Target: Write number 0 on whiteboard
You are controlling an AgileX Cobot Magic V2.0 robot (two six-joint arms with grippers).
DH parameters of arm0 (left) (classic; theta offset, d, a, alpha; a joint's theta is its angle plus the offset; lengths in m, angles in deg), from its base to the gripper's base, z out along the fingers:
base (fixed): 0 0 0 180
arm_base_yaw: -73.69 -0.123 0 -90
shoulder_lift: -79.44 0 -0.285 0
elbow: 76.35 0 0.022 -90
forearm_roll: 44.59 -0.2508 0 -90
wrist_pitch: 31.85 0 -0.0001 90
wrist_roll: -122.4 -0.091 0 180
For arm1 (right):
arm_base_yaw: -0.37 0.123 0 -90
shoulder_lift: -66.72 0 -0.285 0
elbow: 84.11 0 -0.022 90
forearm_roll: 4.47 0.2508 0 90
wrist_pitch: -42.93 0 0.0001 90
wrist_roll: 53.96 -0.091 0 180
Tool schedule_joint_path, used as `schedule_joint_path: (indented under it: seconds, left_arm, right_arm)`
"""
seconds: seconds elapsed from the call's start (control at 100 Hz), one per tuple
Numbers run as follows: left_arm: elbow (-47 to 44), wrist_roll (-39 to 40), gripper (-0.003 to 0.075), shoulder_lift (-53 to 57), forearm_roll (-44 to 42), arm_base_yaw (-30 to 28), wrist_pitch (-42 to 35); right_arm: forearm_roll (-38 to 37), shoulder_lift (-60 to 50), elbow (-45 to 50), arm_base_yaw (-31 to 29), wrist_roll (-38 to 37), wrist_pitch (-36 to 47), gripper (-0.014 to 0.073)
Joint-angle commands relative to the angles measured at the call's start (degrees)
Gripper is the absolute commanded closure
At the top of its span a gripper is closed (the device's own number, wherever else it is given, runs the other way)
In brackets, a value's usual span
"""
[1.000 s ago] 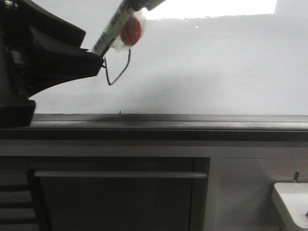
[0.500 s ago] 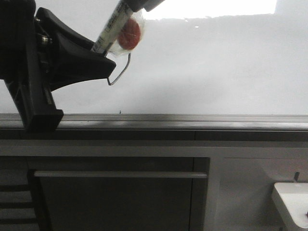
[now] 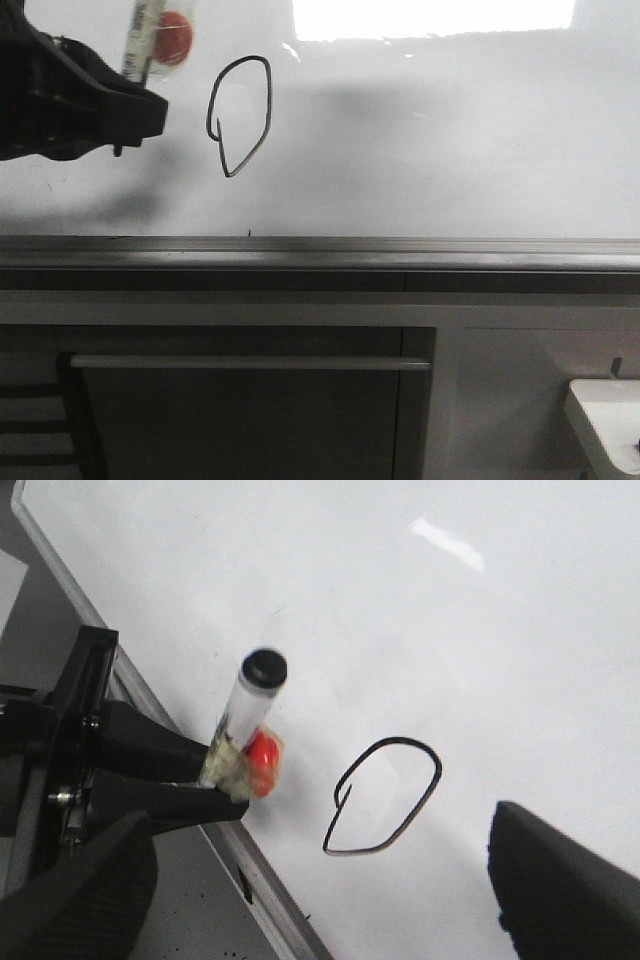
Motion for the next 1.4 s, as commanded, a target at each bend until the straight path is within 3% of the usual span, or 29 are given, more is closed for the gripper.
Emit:
schedule_joint_path:
  seconds: [0.0, 0.18, 0.73, 0.81, 0.93, 1.0, 1.31, 1.39]
  left_arm:
    - [1.8, 0.5, 0.0741, 0.0, 9.0, -0.7, -3.1]
    - [2.6, 0.5, 0.0741, -3.3, 20.7, -3.3, 1.5]
    - [5.7, 0.5, 0.0732, -4.8, 21.0, -6.6, 6.1]
    - [5.7, 0.5, 0.0657, -4.6, 20.4, -6.6, 6.3]
    - [5.7, 0.5, 0.0422, -4.1, 20.2, -6.6, 6.5]
    - [5.7, 0.4, 0.033, -3.7, 20.2, -6.6, 6.5]
    - [5.7, 0.3, 0.0312, 3.7, 18.8, -6.8, 10.3]
    - [5.7, 0.2, 0.0314, 7.5, 18.6, -6.8, 12.2]
  right_arm:
    - [0.6, -2.2, -1.6, -0.3, 0.7, 4.2, 0.0001]
    - [0.6, -2.2, -1.6, -0.3, 0.7, 2.8, 0.0001]
    - [0.6, -2.2, -1.6, -0.3, 0.6, 1.5, 0.0001]
    - [0.6, -2.2, -1.6, -0.3, 0.6, 1.4, 0.0001]
    - [0.6, -2.2, -1.6, -0.3, 0.6, 1.4, 0.0001]
    - [0.6, -2.2, -1.6, -0.3, 0.6, 1.2, 0.0001]
    - [0.6, -4.2, -1.6, -0.9, 0.6, -1.2, 0.0004]
    - [0.6, -5.1, -1.5, -2.4, 0.3, -4.2, 0.0049]
